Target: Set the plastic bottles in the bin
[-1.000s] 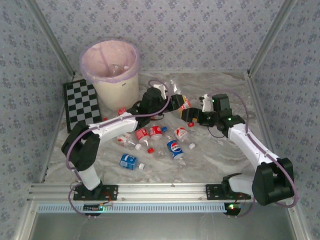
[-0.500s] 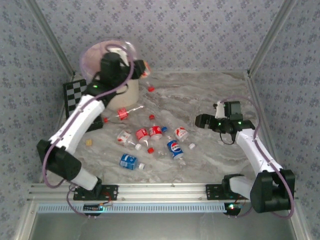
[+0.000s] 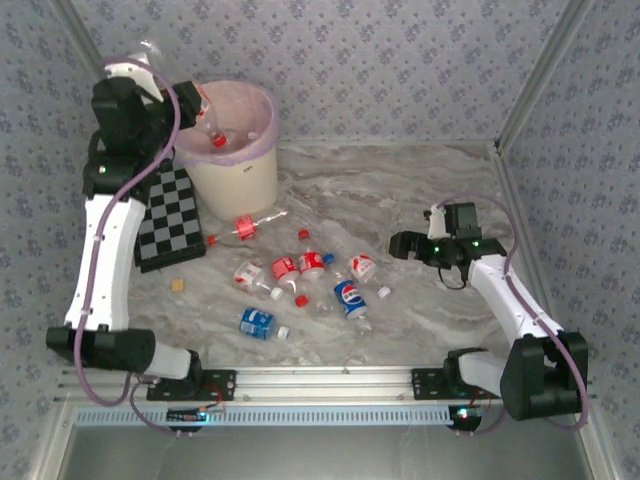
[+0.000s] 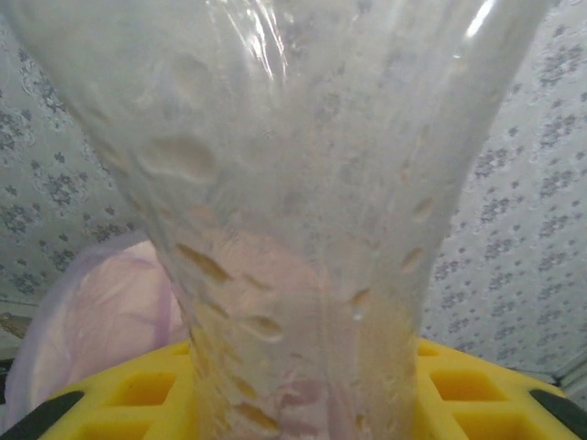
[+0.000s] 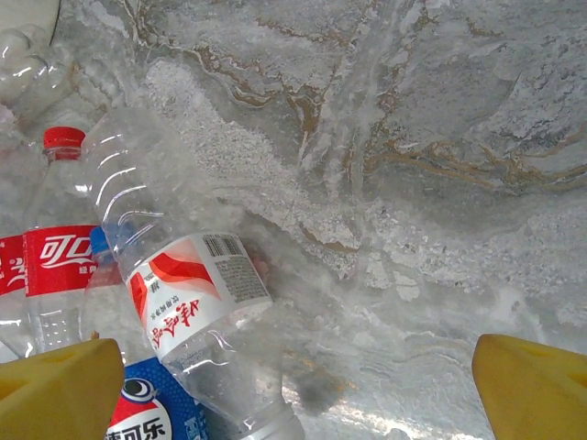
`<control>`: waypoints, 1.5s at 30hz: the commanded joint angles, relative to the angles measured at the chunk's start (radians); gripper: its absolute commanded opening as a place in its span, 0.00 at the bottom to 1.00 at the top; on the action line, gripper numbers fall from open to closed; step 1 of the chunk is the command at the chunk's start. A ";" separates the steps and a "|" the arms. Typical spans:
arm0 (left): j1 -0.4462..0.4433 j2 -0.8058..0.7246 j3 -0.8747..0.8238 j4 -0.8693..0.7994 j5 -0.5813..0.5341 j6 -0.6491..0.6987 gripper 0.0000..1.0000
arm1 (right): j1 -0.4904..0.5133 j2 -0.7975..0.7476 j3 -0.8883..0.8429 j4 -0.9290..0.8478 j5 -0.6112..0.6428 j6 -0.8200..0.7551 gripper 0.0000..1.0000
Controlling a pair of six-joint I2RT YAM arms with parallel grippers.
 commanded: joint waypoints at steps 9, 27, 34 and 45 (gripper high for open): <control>0.009 0.383 0.368 -0.283 0.113 0.105 0.00 | 0.008 -0.049 0.029 -0.065 0.034 -0.028 0.99; -0.047 0.786 0.594 -0.604 0.126 0.267 0.00 | 0.014 -0.061 0.005 -0.068 0.055 -0.032 0.99; -0.052 0.861 0.523 -0.561 0.144 0.275 0.01 | 0.023 -0.069 -0.002 -0.062 0.055 -0.014 0.99; -0.067 0.859 0.476 -0.512 0.173 0.288 0.54 | 0.042 -0.052 0.010 -0.054 0.066 -0.004 0.99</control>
